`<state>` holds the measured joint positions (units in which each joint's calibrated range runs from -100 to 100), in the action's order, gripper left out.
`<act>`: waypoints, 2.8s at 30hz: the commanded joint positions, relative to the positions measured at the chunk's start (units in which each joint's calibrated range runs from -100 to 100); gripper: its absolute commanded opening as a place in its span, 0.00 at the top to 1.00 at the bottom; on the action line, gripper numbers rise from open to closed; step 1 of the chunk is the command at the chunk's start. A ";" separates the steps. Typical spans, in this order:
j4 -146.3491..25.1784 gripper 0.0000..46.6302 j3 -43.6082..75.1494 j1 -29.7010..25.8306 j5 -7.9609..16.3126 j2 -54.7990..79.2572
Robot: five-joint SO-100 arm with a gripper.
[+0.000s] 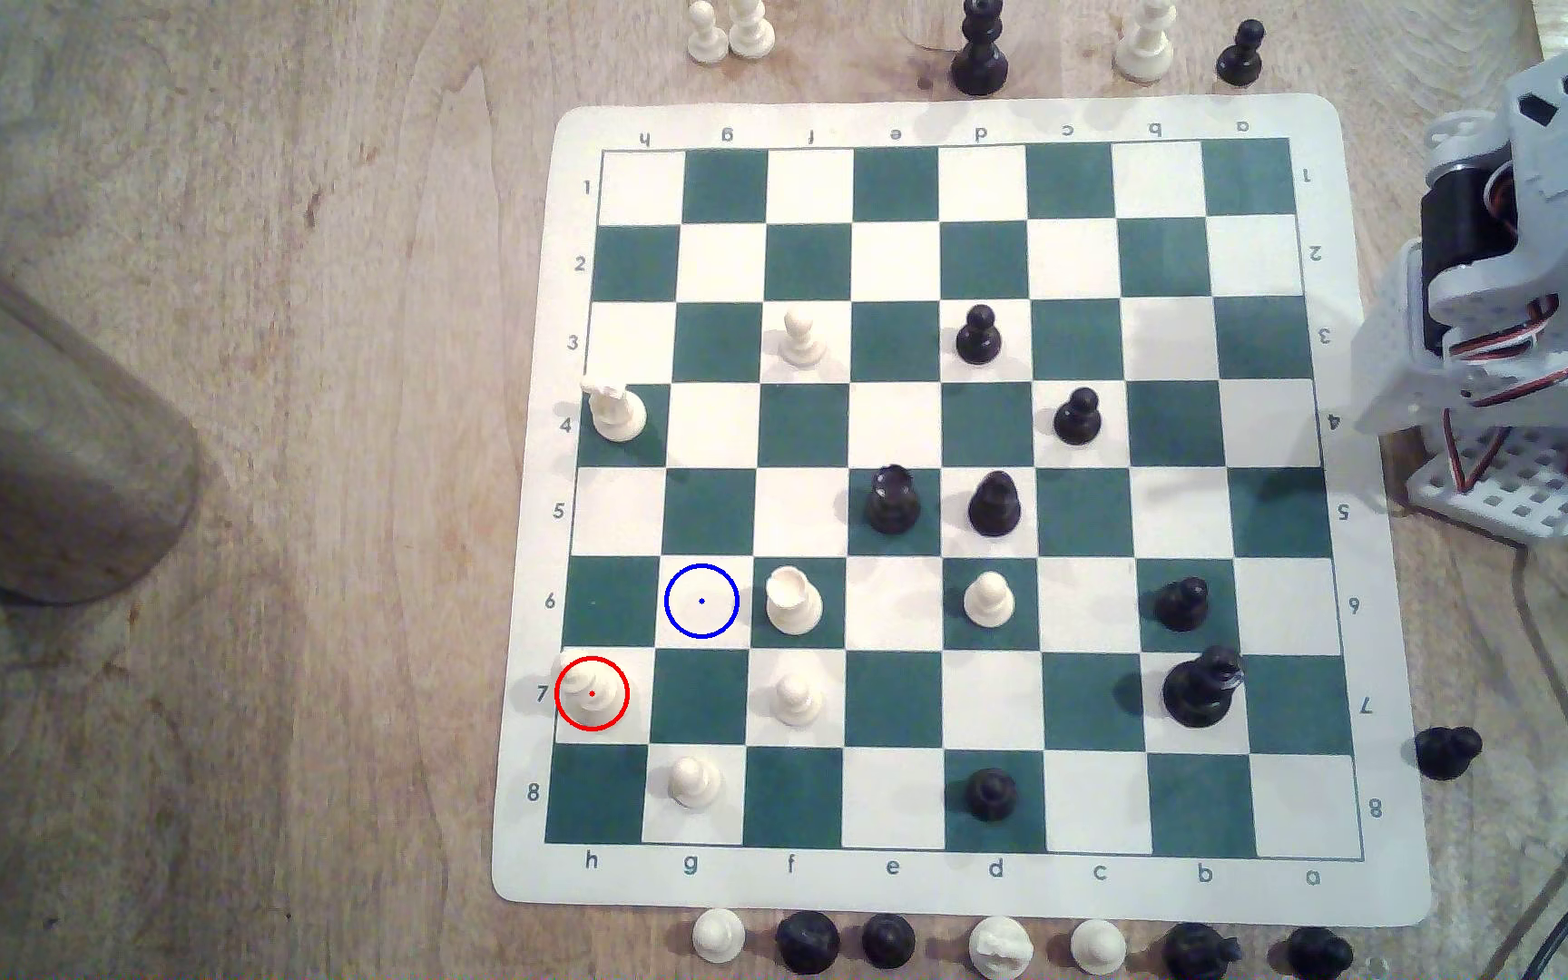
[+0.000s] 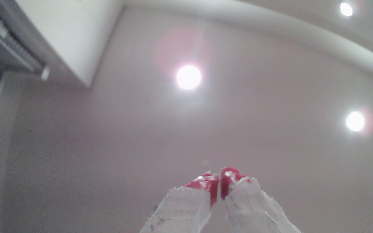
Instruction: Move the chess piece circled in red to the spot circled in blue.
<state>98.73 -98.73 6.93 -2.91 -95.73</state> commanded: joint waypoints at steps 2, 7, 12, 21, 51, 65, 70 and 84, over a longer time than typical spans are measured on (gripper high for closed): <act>-10.03 1.00 -0.63 -7.52 -0.15 -0.03; -42.38 1.00 13.78 -12.13 -0.10 -0.03; -74.16 1.00 29.29 -12.52 0.10 -0.03; -131.57 1.00 51.95 -12.21 0.29 2.35; -172.03 0.59 82.60 -20.11 3.13 55.32; -163.02 0.60 91.66 -19.17 4.40 72.30; -160.97 0.59 91.66 -16.90 4.05 76.97; -149.09 0.59 96.56 -17.14 6.50 90.97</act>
<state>-52.67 -10.08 -10.10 3.35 -6.49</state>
